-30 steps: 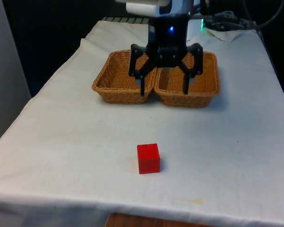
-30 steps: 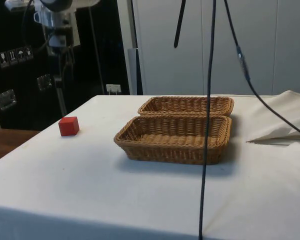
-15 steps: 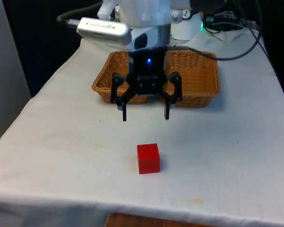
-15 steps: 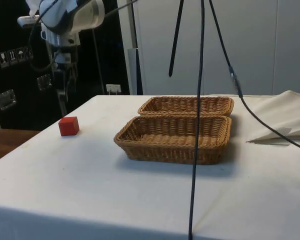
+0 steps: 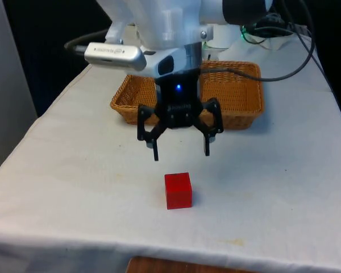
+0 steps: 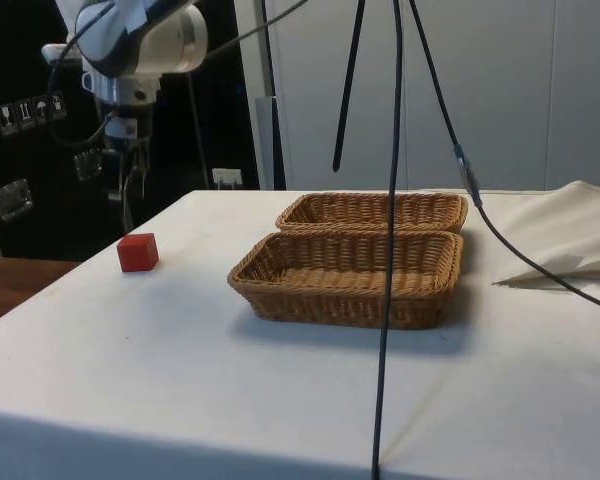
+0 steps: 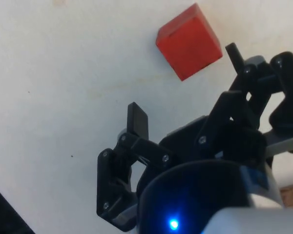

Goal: Pick up the red cube and place it into the right basket.

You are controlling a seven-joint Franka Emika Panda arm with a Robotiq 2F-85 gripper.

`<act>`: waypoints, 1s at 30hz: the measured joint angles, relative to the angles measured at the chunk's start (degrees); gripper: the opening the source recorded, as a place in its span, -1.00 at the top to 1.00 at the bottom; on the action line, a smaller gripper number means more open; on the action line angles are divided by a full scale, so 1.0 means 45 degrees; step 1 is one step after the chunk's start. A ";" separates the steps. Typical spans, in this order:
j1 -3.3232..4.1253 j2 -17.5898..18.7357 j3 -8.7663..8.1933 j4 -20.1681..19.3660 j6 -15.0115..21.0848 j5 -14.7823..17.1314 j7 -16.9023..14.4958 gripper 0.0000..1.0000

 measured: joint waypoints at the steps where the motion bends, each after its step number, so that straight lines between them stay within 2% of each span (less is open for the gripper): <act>1: 0.0000 0.0064 0.0000 0.0025 0.0013 0.0064 -0.0025 -1.00; 5: -0.0013 0.0395 0.0000 0.0229 0.0051 0.0522 -0.0242 -1.00; 13: -0.0051 0.0955 0.0000 0.0624 0.0115 0.0993 -0.0369 -1.00; 26: -0.0191 0.1413 -0.0076 0.0764 0.0178 0.1273 -0.0649 -1.00; 30: -0.0293 0.1553 -0.0153 0.0764 0.0178 0.1375 -0.0815 -1.00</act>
